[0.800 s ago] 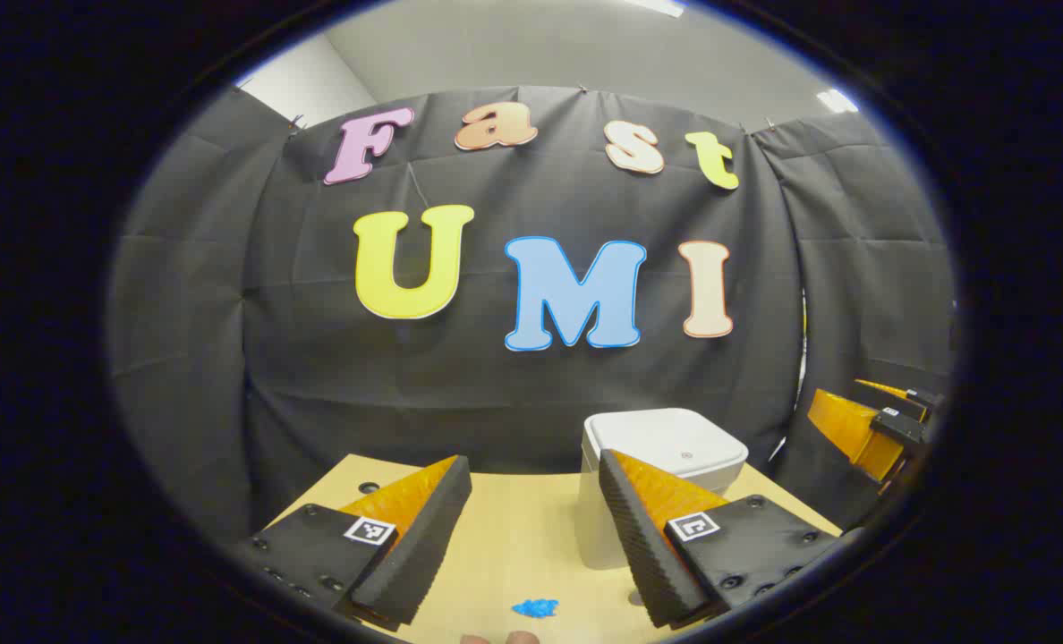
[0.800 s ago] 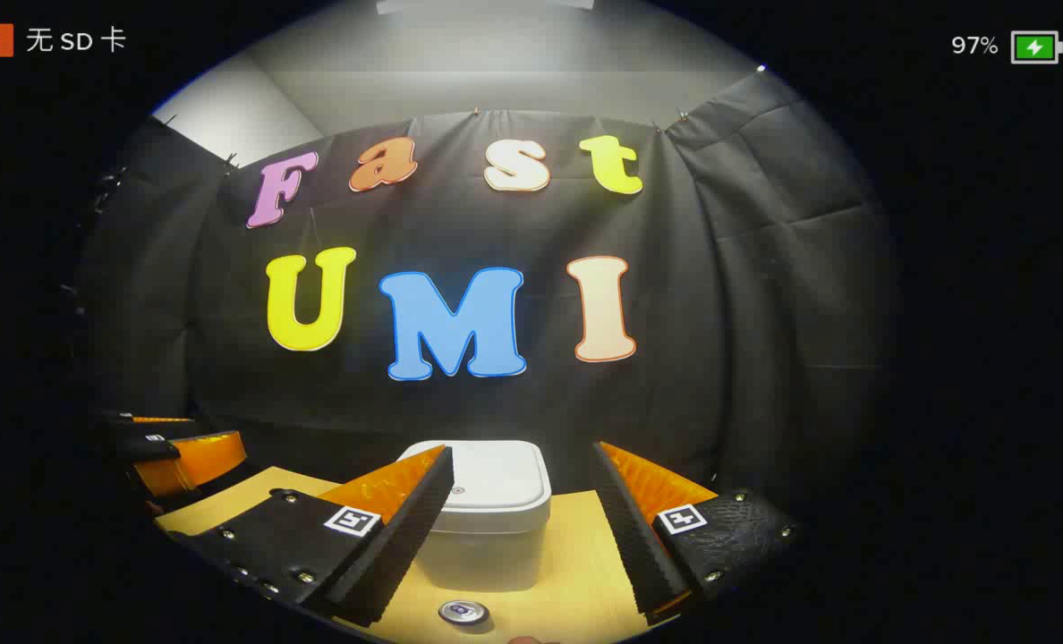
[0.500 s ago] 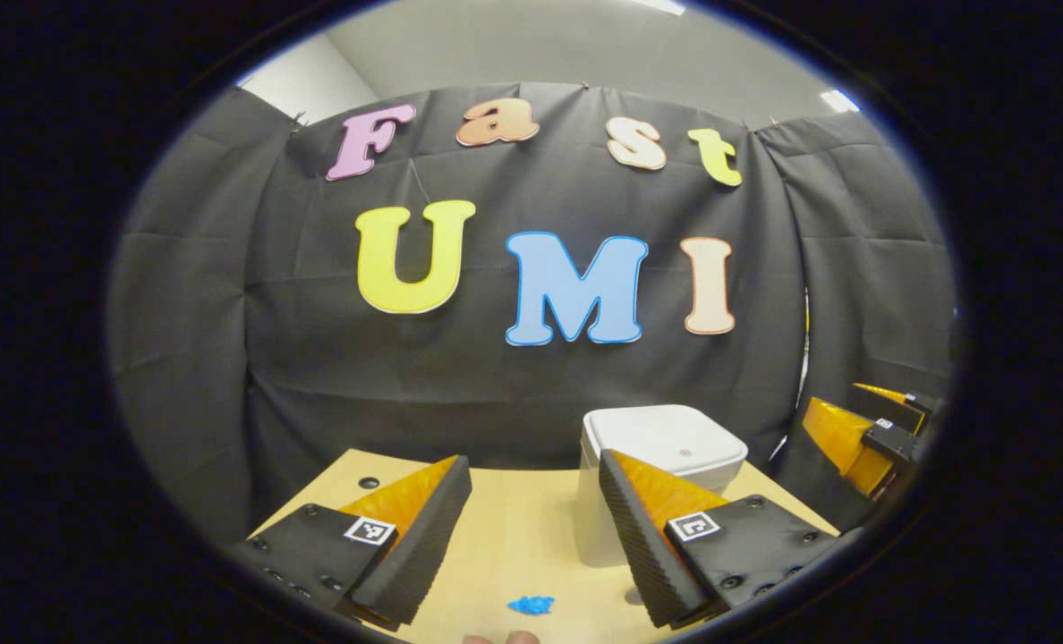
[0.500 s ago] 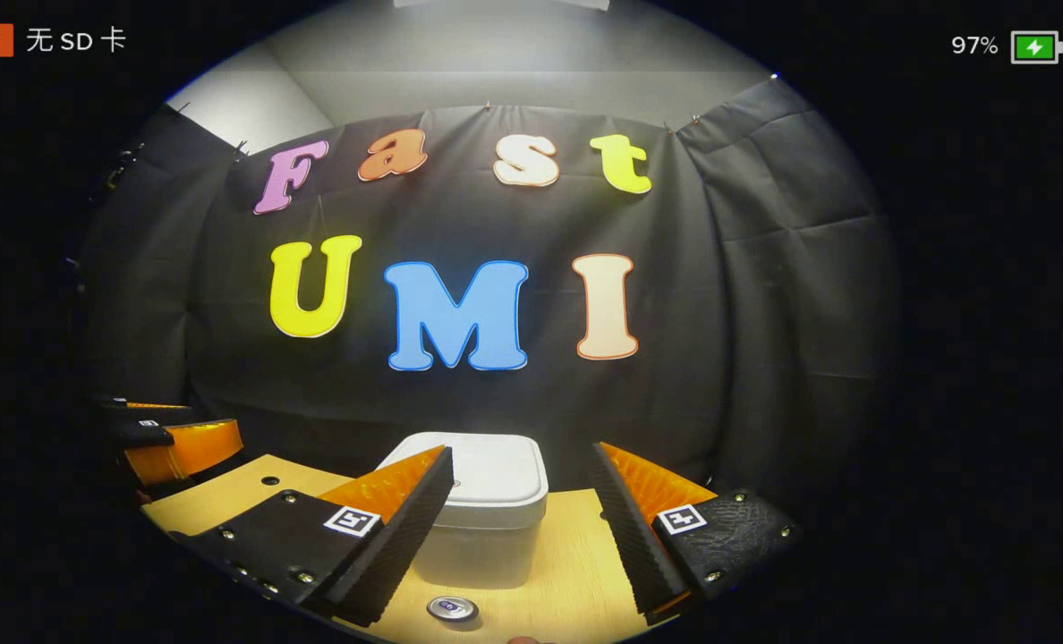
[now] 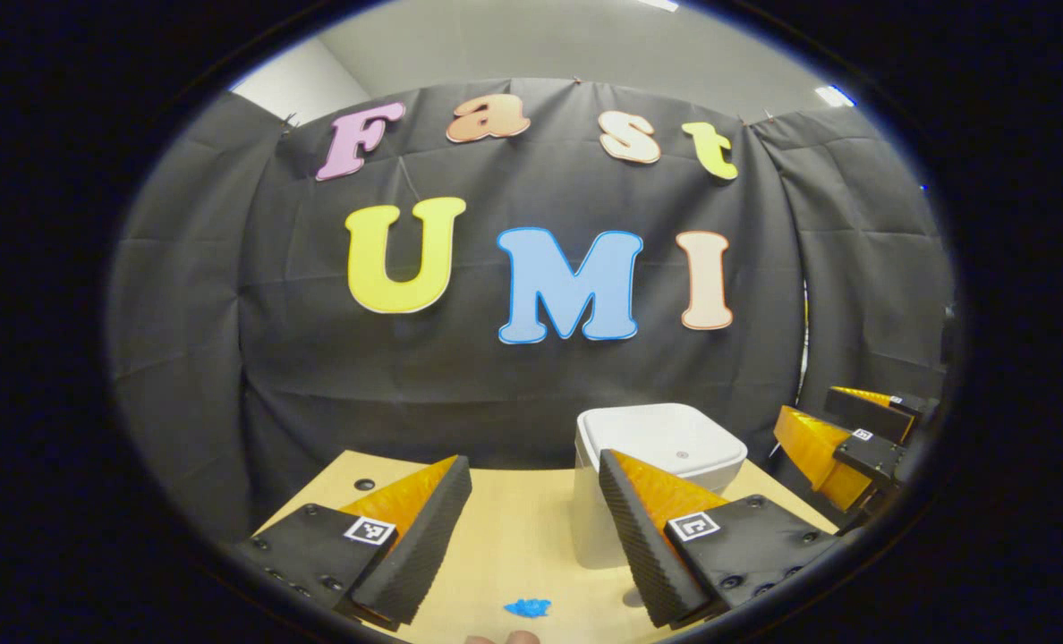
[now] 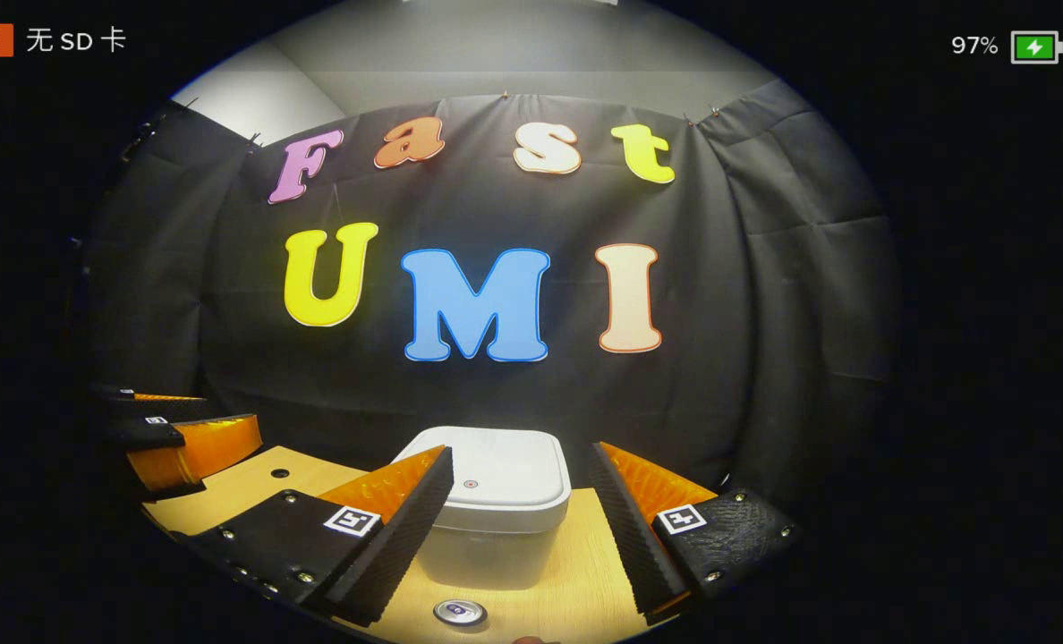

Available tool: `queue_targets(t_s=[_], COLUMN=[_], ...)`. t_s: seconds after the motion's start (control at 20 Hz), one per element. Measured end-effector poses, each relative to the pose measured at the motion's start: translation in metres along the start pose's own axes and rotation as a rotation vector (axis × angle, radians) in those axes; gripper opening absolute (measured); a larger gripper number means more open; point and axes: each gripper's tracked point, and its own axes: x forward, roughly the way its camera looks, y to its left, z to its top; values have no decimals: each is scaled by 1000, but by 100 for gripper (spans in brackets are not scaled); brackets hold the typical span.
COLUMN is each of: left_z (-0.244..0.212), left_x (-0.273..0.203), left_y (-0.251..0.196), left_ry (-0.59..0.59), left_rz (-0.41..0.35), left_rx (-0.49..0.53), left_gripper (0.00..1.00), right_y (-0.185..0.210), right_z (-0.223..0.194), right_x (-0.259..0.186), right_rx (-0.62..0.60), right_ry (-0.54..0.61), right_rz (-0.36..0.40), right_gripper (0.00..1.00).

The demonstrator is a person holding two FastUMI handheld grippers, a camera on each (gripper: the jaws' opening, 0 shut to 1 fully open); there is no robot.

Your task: Press the lid of the desktop garbage bin to open it, pick up the crumpled paper on the desktop and throw it into the bin, then pick up the pop can on the desktop and drop it into the bin, and finally close the garbage bin lid.

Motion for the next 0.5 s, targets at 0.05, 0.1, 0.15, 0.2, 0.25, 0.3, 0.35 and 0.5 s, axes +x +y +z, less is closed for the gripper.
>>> queue_targets(t_s=[0.05,0.1,0.15,0.2,0.25,0.3,0.35,0.5], left_z=[4,5,4,3,0,-3,-6,-3], left_x=[4,7,9,11,14,17,20,30], left_y=[-3,-7,-10,-12,-12,-10,-8,-12], left_ry=[-10,-13,-11,-8,-4,2,8,0], left_rz=[-10,-19,-25,-31,-33,-27,-24,-33], left_rx=[3,3,2,-3,-14,-22,-28,-30], left_gripper=[95,95,95,95,94,95,95,95], right_y=[2,6,6,6,8,7,6,11], right_z=[1,0,0,1,1,0,-1,-4], right_x=[3,5,7,9,10,12,15,20], right_rx=[5,0,-13,-25,-34,-41,-37,-33], right_ry=[2,3,3,0,-5,-4,-5,0], right_rz=[8,19,23,26,33,32,31,39], right_gripper=[97,97,97,97,97,100,97,100])
